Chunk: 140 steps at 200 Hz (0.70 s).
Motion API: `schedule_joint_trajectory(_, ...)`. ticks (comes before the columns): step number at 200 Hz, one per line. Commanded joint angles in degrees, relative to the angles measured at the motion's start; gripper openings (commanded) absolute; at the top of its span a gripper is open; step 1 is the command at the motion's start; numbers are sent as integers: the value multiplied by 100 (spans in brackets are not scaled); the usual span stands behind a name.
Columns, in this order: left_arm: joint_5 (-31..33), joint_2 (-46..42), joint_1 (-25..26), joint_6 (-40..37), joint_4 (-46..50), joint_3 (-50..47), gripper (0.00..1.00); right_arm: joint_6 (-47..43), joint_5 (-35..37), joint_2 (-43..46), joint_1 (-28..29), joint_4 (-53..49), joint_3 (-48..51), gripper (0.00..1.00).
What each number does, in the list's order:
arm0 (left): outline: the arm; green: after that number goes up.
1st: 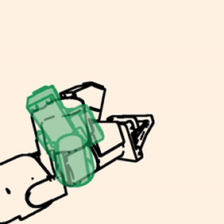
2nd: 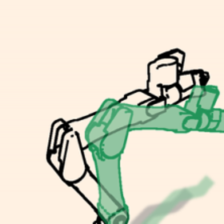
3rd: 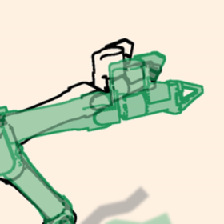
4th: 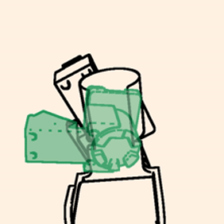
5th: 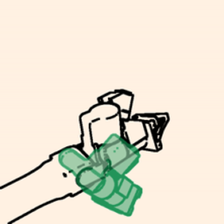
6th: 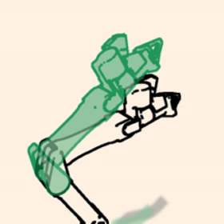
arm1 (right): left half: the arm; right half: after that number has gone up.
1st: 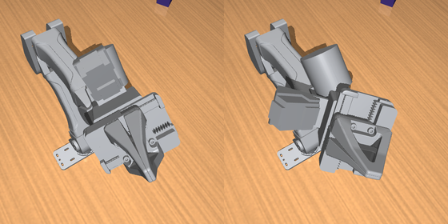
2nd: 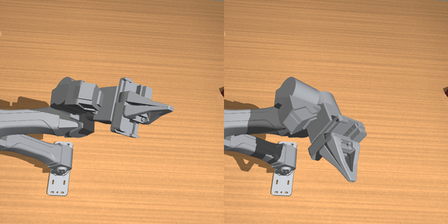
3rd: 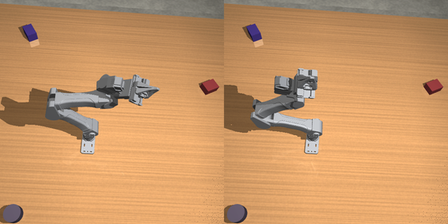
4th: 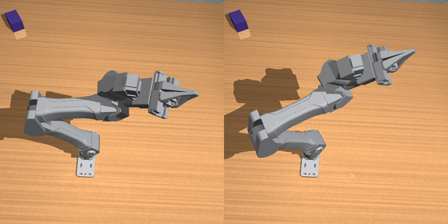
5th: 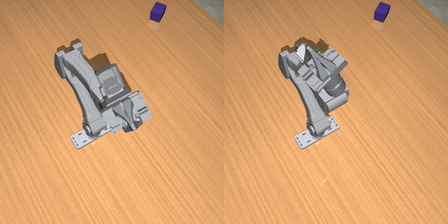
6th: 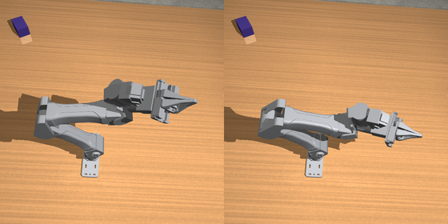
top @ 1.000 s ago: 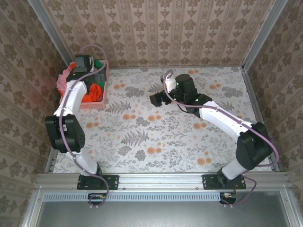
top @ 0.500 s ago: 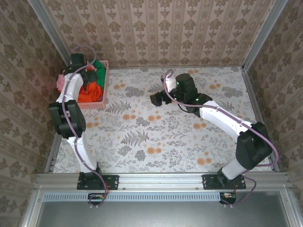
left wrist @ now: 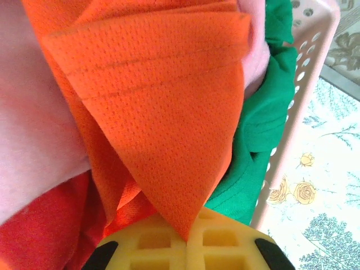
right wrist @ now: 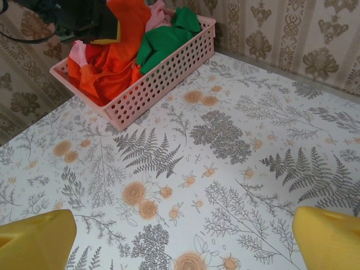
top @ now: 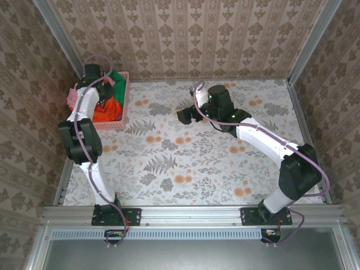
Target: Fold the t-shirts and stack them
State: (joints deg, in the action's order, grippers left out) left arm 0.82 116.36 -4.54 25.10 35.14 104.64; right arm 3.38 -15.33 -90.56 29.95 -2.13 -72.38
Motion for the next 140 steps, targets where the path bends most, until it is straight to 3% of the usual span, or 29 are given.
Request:
schedule_joint_trajectory(1, 151, -893, 34, -108, -241, -7, 0, -1, -74, -16, -68, -73, -184, 100)
schedule_joint_trajectory(25, 243, -1462, 131, -422, -261, 100, 0, 214, -76, -16, -103, -130, -252, 100)
schedule_joint_trajectory(73, 525, -2159, 479, -908, -18, 1066, 0, 1475, 536, -78, -172, -518, -430, 100)
schedule_joint_trajectory(140, 1368, -1160, 2481, -1934, 952, 4042, 0, 1733, 650, 143, -494, -832, -363, 100)
